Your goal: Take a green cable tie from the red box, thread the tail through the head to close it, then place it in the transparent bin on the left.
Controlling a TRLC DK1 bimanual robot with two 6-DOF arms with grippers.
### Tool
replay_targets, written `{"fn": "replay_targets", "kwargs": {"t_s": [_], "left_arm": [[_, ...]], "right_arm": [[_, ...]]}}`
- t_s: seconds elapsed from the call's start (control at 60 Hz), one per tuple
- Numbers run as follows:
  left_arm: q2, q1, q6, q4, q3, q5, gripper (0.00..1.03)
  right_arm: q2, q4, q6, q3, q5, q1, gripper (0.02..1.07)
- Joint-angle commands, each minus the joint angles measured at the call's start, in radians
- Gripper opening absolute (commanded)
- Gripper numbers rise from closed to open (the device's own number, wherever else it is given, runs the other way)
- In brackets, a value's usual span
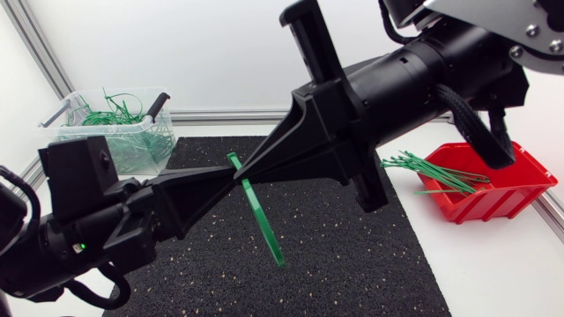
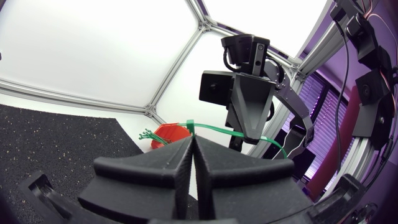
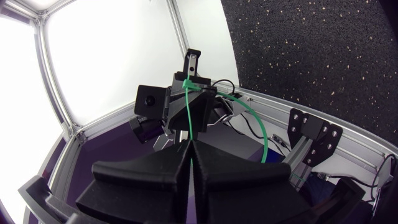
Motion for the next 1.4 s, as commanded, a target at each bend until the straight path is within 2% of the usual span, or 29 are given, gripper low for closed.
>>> {"fn": "replay_targets", "kwargs": {"t_s": [0.0,0.317,1.1,1.15,1.217,1.25,1.317,1.35,1.383], "left_arm": [[-0.022,-0.029,0.032,0.006,-0.013,-0.011,0.04],[-0.065,-0.152,0.099,-0.035,-0.009,-0.116,0.04],[-0.099,-0.149,0.105,-0.064,0.003,-0.134,0.04],[-0.088,-0.146,0.107,-0.064,0.000,-0.129,0.04],[-0.065,-0.095,0.105,-0.064,-0.005,-0.073,0.04],[-0.060,-0.065,0.102,-0.066,-0.006,-0.053,0.04],[-0.051,-0.012,0.088,-0.064,-0.003,0.013,0.04],[-0.046,0.004,0.085,-0.070,-0.002,0.035,0.04],[-0.042,0.021,0.084,-0.075,0.001,0.050,0.04]], "right_arm": [[0.005,0.013,0.033,-0.018,0.004,-0.014,0.08],[0.028,0.028,0.044,-0.022,0.009,-0.021,0.08],[0.109,0.024,0.013,-0.039,0.025,-0.041,0.08],[0.095,0.024,0.007,-0.036,0.025,-0.041,0.08],[0.074,0.031,0.006,-0.033,0.025,-0.043,0.08],[0.069,0.031,0.001,-0.032,0.025,-0.049,0.11],[0.057,0.031,-0.017,-0.030,0.025,-0.055,0.35],[0.051,0.030,-0.019,-0.033,0.025,-0.056,0.42],[0.043,0.030,-0.024,-0.036,0.025,-0.058,0.44]]}}
